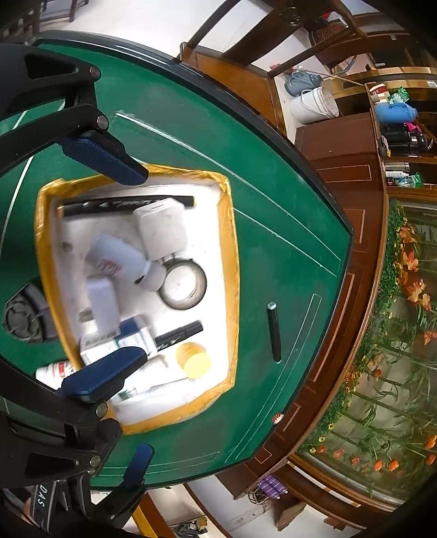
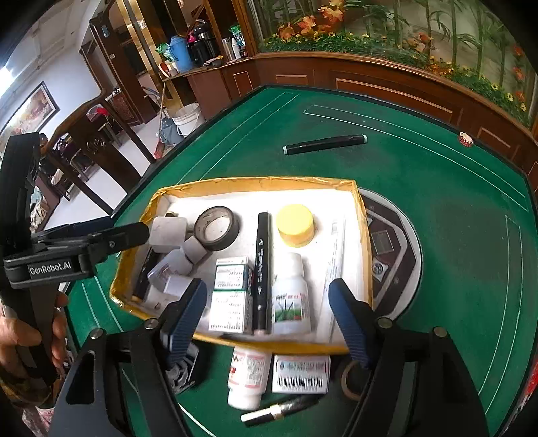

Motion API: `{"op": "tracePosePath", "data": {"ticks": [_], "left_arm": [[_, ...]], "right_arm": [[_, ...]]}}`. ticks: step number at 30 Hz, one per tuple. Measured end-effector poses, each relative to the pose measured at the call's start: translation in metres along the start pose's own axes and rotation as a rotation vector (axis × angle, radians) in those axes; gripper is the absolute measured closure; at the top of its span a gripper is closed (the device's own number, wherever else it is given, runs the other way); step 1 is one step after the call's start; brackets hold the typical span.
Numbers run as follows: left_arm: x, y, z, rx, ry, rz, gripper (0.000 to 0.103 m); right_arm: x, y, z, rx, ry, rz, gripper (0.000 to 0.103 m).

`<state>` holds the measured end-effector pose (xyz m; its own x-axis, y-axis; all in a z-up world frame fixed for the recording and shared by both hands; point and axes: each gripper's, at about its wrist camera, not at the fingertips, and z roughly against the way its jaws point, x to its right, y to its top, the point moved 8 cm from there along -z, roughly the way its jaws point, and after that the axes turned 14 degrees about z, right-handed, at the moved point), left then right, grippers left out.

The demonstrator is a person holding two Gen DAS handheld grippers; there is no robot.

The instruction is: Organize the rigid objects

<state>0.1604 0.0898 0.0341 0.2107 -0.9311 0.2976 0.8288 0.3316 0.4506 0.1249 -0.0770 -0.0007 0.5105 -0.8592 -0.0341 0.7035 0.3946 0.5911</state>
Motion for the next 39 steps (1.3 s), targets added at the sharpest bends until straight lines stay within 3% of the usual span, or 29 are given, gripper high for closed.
{"op": "tracePosePath", "data": {"ticks": [6,11,22,27,30,39], "left_arm": [[0.005,-0.018,0.023,0.019,0.035,0.0,0.002],[0.005,-0.03,0.038,0.046,0.08,0.003,0.001],[0.011,-0.048,0.077,0.164,0.217,-0.06,0.001],[0.014,-0.054,0.083,0.161,0.242,-0.053,0.001],[0.014,-0.061,0.086,0.165,0.297,-0.053,0.001],[0.028,-0.072,0.094,0.172,0.244,-0.011,0.001]], "right_arm": [[-0.01,-0.018,0.021,-0.01,0.017,-0.003,0.009],[-0.013,-0.028,0.044,0.007,0.006,-0.008,0.0],[-0.022,-0.043,0.063,0.002,-0.023,0.022,0.0],[-0.025,-0.045,0.072,0.017,-0.029,0.043,0.0],[-0.026,-0.046,0.076,0.023,-0.033,0.061,0.0],[-0.028,-0.049,0.088,0.019,-0.045,0.1,0.0]]}}
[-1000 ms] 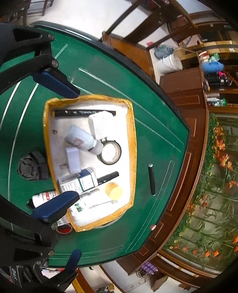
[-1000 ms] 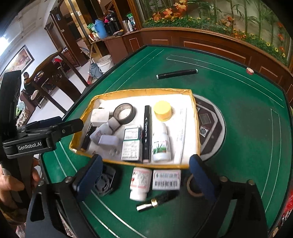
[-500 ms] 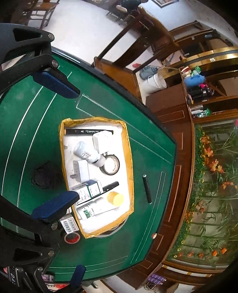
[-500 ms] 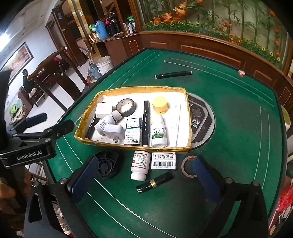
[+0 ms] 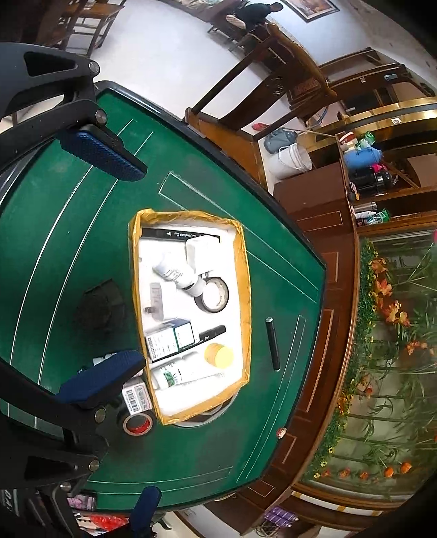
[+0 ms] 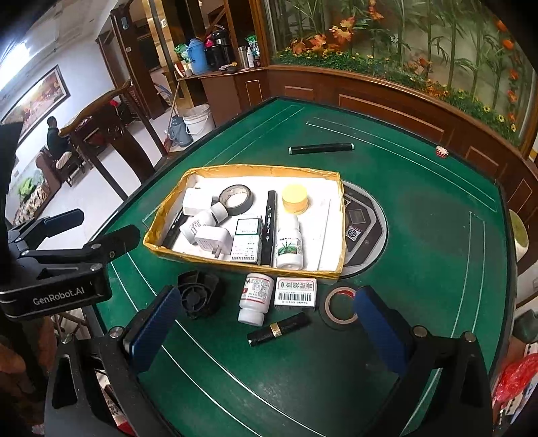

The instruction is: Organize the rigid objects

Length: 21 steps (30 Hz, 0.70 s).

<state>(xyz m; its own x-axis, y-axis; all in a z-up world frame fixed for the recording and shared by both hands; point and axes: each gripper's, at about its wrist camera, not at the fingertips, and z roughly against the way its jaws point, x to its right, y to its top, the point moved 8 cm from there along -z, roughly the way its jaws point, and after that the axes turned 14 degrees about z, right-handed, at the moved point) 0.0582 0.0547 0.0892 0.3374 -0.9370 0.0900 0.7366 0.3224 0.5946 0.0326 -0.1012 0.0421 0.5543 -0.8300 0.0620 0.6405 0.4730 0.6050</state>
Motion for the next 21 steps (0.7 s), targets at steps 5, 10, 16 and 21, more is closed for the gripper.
{"op": "tracePosePath", "data": {"ticks": [5,10,16,21], "left_arm": [[0.009,-0.008,0.004,-0.008,-0.005,0.004,0.001],[0.019,-0.015,0.009,-0.013,-0.007,-0.006,0.001],[0.025,-0.018,0.01,-0.02,-0.005,-0.015,0.001],[0.027,-0.021,0.012,-0.015,-0.009,-0.006,0.001]], "right_arm": [[0.001,-0.007,0.009,0.004,0.005,-0.001,0.0],[0.004,-0.013,0.018,0.012,0.011,-0.02,0.0],[0.003,-0.021,0.022,0.007,0.023,-0.033,0.0],[0.003,-0.024,0.023,0.008,0.026,-0.029,0.0]]}}
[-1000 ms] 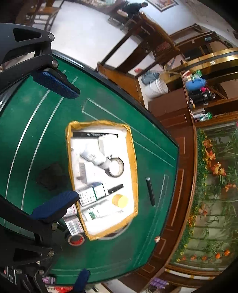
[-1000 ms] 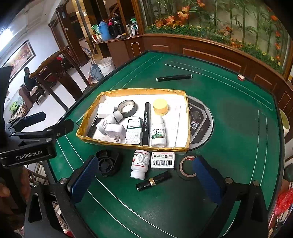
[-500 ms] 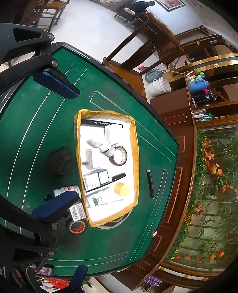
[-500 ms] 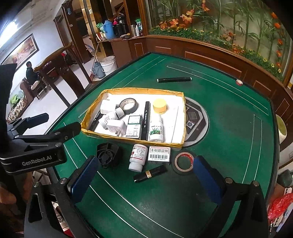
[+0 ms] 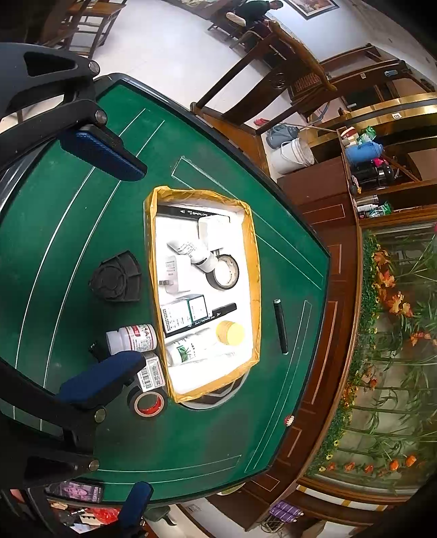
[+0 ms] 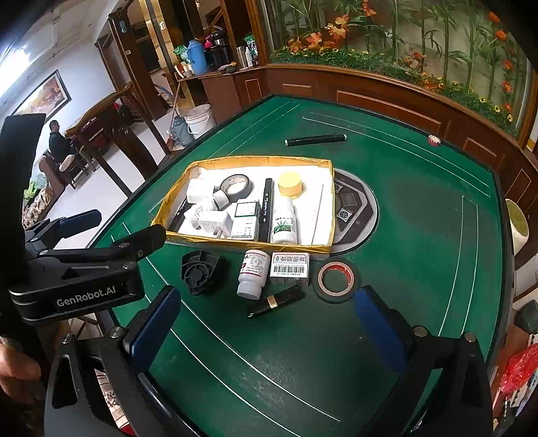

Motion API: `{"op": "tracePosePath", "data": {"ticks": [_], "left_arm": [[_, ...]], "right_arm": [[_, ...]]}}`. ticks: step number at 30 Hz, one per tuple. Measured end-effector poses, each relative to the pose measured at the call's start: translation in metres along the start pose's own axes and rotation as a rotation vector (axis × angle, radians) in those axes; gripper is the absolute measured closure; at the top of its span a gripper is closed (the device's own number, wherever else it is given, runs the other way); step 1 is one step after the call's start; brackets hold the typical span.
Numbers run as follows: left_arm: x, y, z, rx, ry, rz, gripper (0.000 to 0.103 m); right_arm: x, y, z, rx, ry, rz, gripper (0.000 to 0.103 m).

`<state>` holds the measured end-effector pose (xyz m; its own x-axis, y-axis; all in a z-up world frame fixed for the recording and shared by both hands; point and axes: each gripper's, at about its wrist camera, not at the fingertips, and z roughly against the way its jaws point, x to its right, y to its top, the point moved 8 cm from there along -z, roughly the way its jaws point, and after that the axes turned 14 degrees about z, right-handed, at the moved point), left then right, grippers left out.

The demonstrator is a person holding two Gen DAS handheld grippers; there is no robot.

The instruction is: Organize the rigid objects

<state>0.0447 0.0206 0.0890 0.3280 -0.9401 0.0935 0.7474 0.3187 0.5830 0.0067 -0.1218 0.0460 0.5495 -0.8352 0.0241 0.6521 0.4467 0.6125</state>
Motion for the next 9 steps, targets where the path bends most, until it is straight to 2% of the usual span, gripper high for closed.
{"op": "tracePosePath", "data": {"ticks": [9], "left_arm": [[-0.001,-0.012,-0.004,-0.008,0.023,0.027,0.001]], "right_arm": [[0.001,-0.006,-0.004,-0.016,0.008,0.037,0.0]]}}
